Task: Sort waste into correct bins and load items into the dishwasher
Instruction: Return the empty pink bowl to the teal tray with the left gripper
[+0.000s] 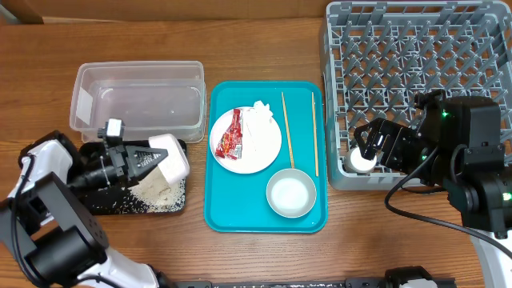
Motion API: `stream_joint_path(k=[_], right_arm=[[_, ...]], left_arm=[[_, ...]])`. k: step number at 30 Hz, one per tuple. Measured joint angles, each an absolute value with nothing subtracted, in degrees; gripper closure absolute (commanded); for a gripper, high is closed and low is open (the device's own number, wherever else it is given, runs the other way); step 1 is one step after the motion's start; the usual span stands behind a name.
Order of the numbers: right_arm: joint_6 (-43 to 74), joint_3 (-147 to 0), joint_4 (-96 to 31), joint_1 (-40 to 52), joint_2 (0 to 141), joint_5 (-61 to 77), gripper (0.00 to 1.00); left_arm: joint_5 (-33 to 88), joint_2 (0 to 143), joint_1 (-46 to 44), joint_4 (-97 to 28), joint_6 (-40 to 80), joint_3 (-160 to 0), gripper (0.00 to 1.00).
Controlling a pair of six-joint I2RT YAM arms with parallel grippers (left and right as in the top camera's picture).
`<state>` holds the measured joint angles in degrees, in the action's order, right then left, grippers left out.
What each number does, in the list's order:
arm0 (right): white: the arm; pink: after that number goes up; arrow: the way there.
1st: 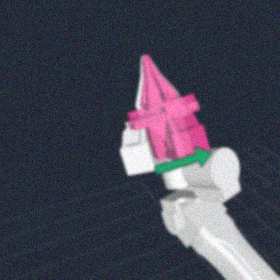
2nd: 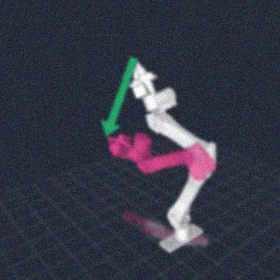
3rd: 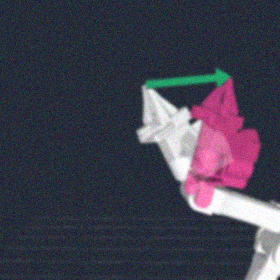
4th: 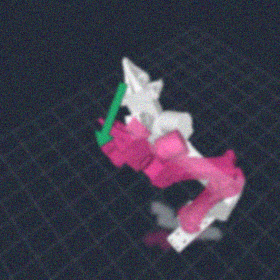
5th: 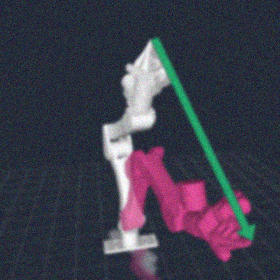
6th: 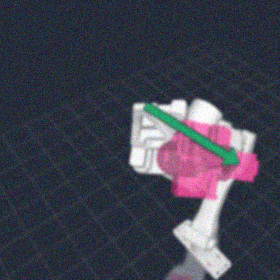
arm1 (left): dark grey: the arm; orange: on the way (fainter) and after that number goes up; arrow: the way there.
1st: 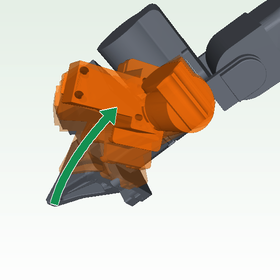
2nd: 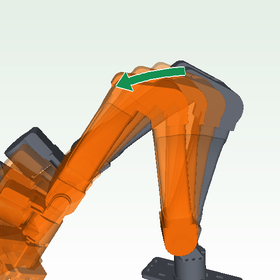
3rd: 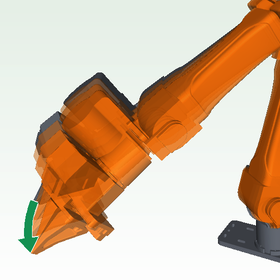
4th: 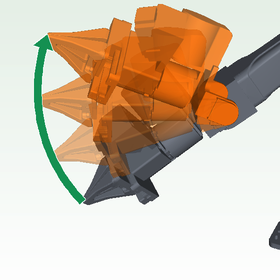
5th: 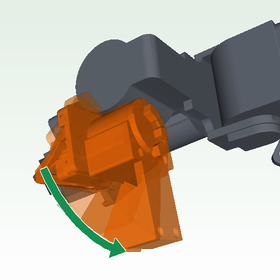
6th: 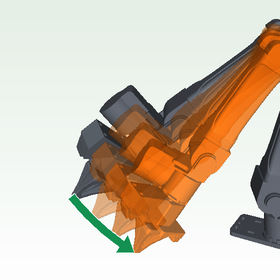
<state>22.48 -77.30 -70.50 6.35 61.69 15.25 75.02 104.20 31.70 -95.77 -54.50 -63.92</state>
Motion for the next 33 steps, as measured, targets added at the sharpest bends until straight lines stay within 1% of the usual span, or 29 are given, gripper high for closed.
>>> stream_joint_path(k=[4, 9, 11, 15, 24, 27, 30, 31, 33], right_arm=[[22.48, -77.3, -70.48, 6.37, 61.69, 15.25, 0.02], [22.48, -77.3, -70.52, 6.35, 61.69, 15.25, 0.02], [22.48, -77.3, -70.5, 6.37, 61.69, 15.25, 0.01], [22.48, -77.3, -70.5, 6.35, 61.69, 15.22, 0.01], [22.46, -77.3, -72.51, 6.35, 61.69, 15.22, 0.01], [22.48, -77.3, -72.95, 6.35, 61.69, 15.25, 0.01], [22.48, -77.3, -72.97, 6.35, 61.69, 15.22, 0.01], [22.46, -77.3, -72.97, 6.37, 61.69, 15.22, 0.01], [22.46, -77.3, -72.97, 6.35, 61.69, 15.22, 0.01]], left_arm=[[72.49, 98.59, 28.8, -88.64, -49.95, -63.94, 0.96], [63.83, 93.45, 25.74, -80.93, -35.9, -64.01, 0.96], [59.88, 91.5, 22.74, -79.24, -30.04, -64.01, 0.96], [50.35, 87.2, 11.97, -73.91, -16.62, -64.03, 0.96], [18.9, 85.19, -23.0, -64.05, 15.16, -64.07, 0.96], [11.33, 86.41, -31.2, -61.87, 23.35, -64.07, 0.96], [6.15, 88.33, -36.14, -60.99, 29.45, -64.07, 0.96], [5.06, 89.03, -37.36, -60.62, 31.11, -64.07, 0.92], [3.25, 90.45, -39.55, -59.81, 33.61, -64.07, 0.81]])
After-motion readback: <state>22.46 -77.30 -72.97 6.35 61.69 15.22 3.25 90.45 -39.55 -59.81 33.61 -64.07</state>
